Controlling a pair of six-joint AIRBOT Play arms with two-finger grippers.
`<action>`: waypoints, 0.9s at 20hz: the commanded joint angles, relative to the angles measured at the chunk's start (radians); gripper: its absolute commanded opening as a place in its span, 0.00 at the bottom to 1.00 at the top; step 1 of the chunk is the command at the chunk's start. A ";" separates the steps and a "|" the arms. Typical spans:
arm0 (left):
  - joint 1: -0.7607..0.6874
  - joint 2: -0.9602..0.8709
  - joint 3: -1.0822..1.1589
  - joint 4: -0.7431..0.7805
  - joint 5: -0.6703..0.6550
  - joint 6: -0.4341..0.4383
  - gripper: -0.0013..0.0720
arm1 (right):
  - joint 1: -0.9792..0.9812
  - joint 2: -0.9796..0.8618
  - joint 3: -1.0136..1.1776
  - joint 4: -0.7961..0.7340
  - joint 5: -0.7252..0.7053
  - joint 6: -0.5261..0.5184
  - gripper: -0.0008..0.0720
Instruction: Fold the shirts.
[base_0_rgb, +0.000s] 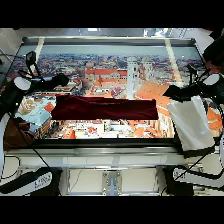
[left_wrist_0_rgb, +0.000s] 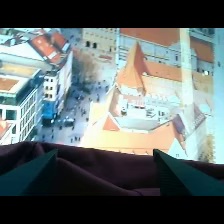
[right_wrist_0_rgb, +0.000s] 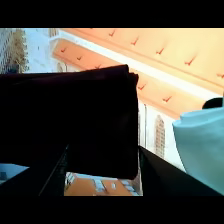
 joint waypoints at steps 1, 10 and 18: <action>-0.061 -0.016 0.130 0.002 -0.072 0.019 0.93 | -0.045 -0.021 -0.095 0.086 0.056 -0.050 0.68; -0.121 -0.128 0.168 0.001 -0.099 0.019 0.93 | -0.046 -0.258 -0.146 0.308 -0.034 -0.221 0.68; -0.121 -0.149 0.168 0.001 -0.102 0.019 0.93 | -0.046 -0.257 -0.121 0.275 -0.087 -0.235 0.68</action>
